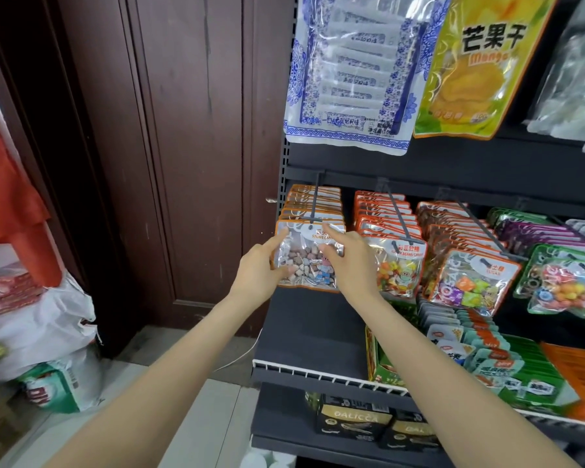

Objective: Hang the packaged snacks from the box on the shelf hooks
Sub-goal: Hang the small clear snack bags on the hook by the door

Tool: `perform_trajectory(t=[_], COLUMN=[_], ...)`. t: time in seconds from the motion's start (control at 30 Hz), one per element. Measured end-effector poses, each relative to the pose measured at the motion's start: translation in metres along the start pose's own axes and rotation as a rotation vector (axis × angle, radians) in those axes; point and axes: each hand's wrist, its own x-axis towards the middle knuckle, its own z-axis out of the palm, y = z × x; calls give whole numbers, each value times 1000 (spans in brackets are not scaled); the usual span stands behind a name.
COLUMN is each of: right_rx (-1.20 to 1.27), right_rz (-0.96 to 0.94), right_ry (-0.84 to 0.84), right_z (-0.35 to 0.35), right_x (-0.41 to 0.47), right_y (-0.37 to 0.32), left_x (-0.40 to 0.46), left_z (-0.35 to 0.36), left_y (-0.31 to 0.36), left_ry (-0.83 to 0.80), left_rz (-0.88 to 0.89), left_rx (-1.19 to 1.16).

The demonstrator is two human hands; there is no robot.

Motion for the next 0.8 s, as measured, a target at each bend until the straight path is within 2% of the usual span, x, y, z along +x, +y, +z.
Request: perform_trajectory(t=[0.23, 0.37, 0.5, 0.67, 0.73, 0.8], right_rx=[-425, -541, -561, -464, -374, -266], right_rz=[-96, -117, -111, -140, -129, -72], right_ry=[9, -6, -36, -28, -39, -90], right_z=[13, 18, 14, -2, -13, -28], right_x=[2, 8, 13, -6, -25, -48], right_y=[5, 2, -3, -7, -3, 7], left_x=[14, 21, 18, -6, -21, -38], left_z=[5, 11, 8, 14, 23, 39], left_y=[8, 9, 18, 23, 26, 31], left_ry=[8, 4, 9, 217, 214, 139], left_rz=[-14, -44, -68, 97, 150, 199], left_rx=[190, 328, 422, 591, 556, 472])
